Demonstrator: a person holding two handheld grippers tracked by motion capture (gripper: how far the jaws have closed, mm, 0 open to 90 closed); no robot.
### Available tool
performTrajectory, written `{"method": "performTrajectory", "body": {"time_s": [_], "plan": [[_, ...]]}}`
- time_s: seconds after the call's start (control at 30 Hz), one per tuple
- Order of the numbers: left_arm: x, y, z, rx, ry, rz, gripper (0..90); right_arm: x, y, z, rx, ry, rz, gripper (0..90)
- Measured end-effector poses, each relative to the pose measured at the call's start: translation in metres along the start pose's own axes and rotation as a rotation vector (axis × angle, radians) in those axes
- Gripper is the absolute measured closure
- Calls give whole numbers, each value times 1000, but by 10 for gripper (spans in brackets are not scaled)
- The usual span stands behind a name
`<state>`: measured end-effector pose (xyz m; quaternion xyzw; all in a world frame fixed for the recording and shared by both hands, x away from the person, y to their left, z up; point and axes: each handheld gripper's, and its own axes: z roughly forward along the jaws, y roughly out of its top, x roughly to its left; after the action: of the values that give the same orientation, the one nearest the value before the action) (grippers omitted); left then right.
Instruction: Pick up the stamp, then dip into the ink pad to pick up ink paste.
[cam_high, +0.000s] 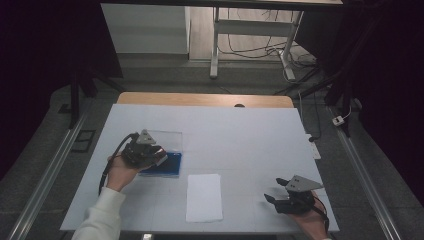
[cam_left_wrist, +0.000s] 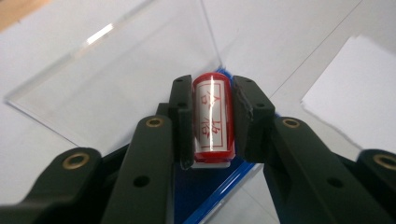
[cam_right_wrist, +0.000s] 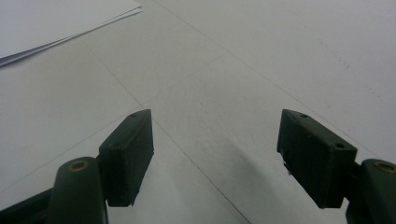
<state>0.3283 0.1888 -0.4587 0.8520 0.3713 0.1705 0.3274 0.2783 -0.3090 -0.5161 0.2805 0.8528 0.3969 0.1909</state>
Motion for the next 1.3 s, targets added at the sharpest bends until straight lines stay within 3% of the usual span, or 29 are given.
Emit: {"method": "performTrajectory", "body": {"time_s": [0.3, 0.4, 1.3], "plan": [[1, 5, -34, -104, -9, -18, 704, 0, -1, 1, 8, 0, 2, 266], [1, 6, -38, -117, -9, -18, 704, 0, -1, 1, 6, -1, 4, 266], [-1, -1, 11, 51, 14, -1, 703, 1, 0, 2, 11, 1, 5, 267]]}}
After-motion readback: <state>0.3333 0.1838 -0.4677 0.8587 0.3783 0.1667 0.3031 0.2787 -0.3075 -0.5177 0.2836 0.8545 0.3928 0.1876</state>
